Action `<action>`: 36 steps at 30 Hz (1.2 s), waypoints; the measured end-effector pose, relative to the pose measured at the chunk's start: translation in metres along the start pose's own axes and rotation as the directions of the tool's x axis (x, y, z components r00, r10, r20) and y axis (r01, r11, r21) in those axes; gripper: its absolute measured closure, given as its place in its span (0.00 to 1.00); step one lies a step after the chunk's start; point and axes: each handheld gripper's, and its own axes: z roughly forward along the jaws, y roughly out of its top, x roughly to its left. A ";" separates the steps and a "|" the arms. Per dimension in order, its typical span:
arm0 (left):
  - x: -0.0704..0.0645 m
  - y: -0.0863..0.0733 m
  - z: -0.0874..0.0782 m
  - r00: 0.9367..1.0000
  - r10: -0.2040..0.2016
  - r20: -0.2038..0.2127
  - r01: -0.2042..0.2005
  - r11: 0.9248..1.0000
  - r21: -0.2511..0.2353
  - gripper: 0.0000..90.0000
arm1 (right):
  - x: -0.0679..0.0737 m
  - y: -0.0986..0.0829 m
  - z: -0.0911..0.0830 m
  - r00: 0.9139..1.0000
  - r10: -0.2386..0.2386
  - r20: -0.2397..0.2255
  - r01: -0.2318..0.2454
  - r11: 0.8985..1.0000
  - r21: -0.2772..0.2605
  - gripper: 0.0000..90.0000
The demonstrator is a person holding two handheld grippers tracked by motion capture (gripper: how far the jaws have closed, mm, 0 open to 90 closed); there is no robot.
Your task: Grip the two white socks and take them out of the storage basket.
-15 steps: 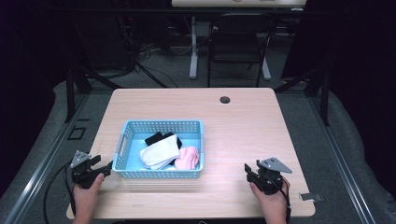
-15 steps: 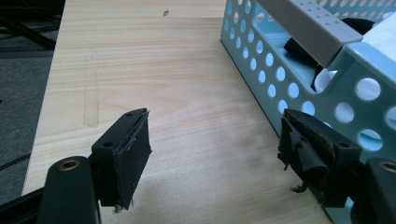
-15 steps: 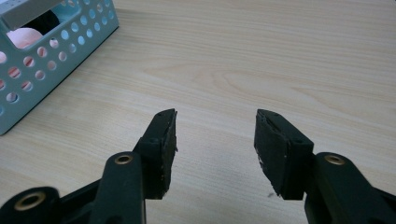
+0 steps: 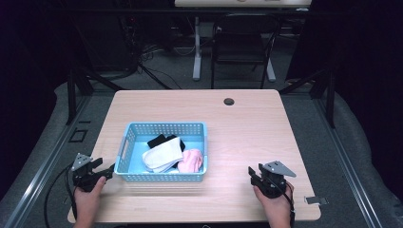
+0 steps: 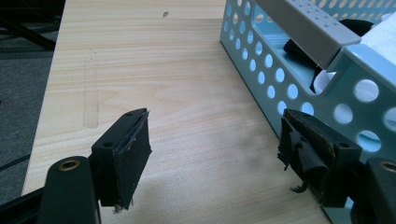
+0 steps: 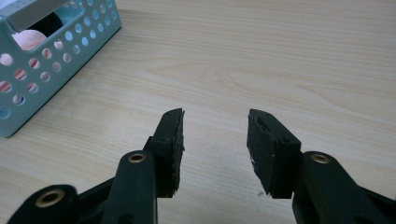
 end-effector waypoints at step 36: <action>0.000 0.000 -0.002 1.000 -0.004 0.006 0.004 1.000 -0.007 0.28 | 0.031 0.065 -0.017 0.987 -0.028 -0.156 0.030 1.000 0.008 0.58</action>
